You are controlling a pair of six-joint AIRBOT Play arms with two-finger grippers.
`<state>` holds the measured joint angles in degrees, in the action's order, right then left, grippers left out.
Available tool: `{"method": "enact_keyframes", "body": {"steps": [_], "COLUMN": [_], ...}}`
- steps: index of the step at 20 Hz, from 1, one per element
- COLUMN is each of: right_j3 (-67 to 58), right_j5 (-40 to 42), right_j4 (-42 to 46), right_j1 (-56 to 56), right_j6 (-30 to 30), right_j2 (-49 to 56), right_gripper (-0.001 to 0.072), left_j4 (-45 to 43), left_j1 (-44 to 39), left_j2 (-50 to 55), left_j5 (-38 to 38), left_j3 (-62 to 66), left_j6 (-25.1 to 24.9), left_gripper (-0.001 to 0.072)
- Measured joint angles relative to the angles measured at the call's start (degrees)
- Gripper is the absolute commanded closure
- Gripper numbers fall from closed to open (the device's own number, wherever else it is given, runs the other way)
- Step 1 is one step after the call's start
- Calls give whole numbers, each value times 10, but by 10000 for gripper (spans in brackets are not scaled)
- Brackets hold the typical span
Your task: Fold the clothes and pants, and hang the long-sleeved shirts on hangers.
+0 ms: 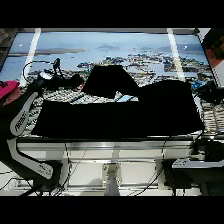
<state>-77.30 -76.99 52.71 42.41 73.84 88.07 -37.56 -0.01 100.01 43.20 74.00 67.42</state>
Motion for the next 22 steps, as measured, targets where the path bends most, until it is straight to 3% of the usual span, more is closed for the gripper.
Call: {"method": "enact_keyframes", "body": {"steps": [5, 12, 13, 14, 15, 16, 22], "right_j3": [0, 0, 0, 0, 0, 0, 0], "right_j5": [-4, -5, -5, -5, -5, -5, 5], "right_j4": [0, -3, -3, -3, -3, -3, -2], "right_j1": [0, -7, -10, -12, -15, -17, -23], "right_j6": [0, 0, 0, 0, 0, 0, 0], "right_j2": [0, 0, 0, 0, 0, 0, 0], "right_gripper": [309, 309, 309, 310, 309, 309, 309], "left_j4": [-45, -43, -38, -33, -31, -31, -22], "left_j1": [5, 4, 2, 0, -3, -5, -5], "left_j2": [16, 36, 37, 38, 39, 40, 23], "left_j5": [31, 28, 27, 26, 28, 36, 78], "left_j3": [5, 7, 7, 7, 7, 7, 7], "left_j6": [28, 36, 36, 37, 37, 36, 10], "left_gripper": [340, 353, 370, 442, 603, 704, 708]}}
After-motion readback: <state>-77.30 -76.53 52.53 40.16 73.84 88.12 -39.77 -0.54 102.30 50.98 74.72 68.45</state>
